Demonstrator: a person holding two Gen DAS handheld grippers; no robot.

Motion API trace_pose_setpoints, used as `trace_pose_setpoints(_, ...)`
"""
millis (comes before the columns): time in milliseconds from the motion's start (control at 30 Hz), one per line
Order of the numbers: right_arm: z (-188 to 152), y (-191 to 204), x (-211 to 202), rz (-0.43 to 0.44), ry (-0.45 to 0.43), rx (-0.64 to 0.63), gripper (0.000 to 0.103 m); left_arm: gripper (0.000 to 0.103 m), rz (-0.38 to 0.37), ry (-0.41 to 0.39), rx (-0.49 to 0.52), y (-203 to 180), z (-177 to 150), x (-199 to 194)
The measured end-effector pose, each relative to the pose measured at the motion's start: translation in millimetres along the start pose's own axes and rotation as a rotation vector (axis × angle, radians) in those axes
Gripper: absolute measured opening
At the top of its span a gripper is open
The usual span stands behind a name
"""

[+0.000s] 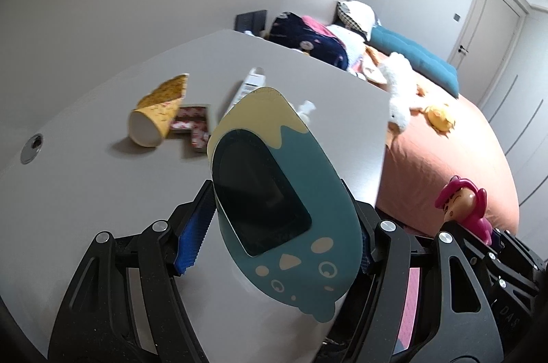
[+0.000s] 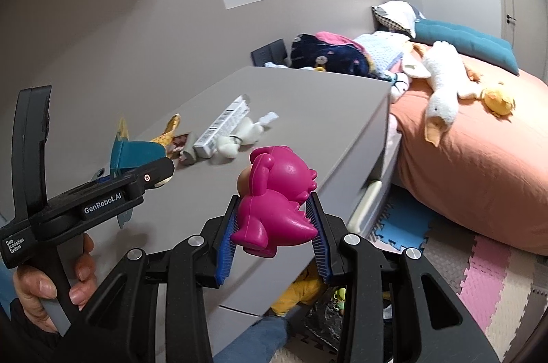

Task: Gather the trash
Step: 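Carry teal toy and pink dinosaur down to the black bin and open both grippers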

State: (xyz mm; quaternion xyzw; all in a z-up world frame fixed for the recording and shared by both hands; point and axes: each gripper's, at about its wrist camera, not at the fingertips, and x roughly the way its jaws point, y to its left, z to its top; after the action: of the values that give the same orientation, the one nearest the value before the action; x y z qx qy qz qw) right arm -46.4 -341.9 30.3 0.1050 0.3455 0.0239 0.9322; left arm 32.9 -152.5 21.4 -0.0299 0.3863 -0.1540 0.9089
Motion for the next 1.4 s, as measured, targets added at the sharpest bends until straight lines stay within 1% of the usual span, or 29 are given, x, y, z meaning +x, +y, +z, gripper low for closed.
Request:
trace_pose_setpoints(400,-8.4,-41.0,-20.6,-0.070,-0.020,0.058,0.040,0.067,-0.065,0.016,0.072,-49.2,-3.6,8.4)
trace_pose_setpoints(800,-17.1,-94.2,-45.6,-0.164,-0.037,0.150,0.040,0.067,-0.137,0.046,0.180,-103.9,-14.7,18.6)
trace_pose_setpoints(1267,-25.1,-133.4,-53.5,-0.244,-0.033,0.220,0.040,0.067,-0.199,0.100,0.282,-149.4,-34.7,31.1)
trace_pose_setpoints(1333,-25.3,-136.7,-51.9,-0.251,-0.027,0.226,0.040,0.069,-0.206,0.114,0.298,-152.9,-38.9,34.3)
trace_pose_setpoints(1367,-25.1,-138.0,-49.7,-0.256,-0.015,0.224,0.040,0.071,-0.216,0.124,0.310,-154.8,-40.7,35.5)
trace_pose_setpoints(1400,-24.7,-137.8,-47.8,-0.262,-0.003,0.219,0.047,0.072,-0.228,0.144,0.332,-157.0,-43.0,38.5)
